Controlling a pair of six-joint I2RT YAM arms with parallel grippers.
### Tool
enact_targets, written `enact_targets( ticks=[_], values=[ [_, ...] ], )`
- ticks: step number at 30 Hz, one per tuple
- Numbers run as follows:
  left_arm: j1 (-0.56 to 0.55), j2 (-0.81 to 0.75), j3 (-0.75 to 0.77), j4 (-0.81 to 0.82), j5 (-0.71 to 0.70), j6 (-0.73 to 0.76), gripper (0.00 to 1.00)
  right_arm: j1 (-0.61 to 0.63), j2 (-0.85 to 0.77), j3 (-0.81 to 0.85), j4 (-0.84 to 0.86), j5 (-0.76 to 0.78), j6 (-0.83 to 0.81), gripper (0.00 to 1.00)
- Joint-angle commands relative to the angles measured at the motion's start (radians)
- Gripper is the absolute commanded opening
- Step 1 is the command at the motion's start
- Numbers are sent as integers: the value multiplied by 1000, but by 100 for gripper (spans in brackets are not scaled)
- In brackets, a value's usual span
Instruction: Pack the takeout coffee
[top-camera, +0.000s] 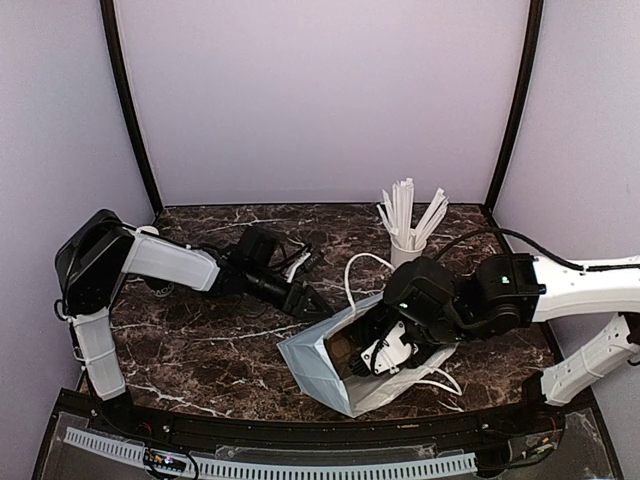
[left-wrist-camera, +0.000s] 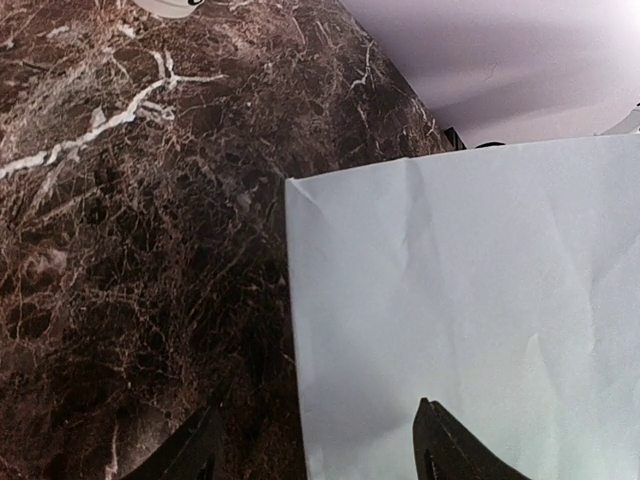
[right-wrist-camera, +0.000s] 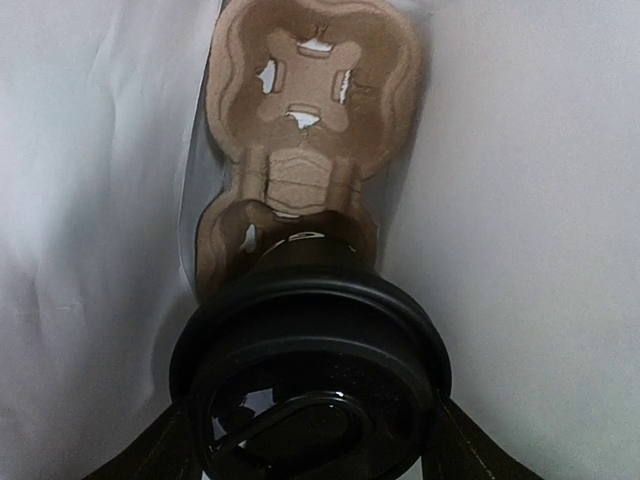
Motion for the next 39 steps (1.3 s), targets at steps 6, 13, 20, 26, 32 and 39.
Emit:
enact_targets(
  ticks=[6,13,20,26,32,39],
  values=[
    [6,38,16,54,40,-22,67,-37,43,4,41,1,22,39],
    [6,41,13,47,43,-21,67,-56,61,5,65,-17,17,40],
    [6,43,13,46,49,-17,67,-75,82,16,77,-63,16,39],
    [6,43,8,47,51,-18,67,-109,99,18,95,-111,27,39],
    [6,43,5,49,53,-19,67,-153,139,63,50,-204,52,39],
    [9,24,3,58,57,-34,67,-174,269,247,-186,-365,135,38]
  ],
)
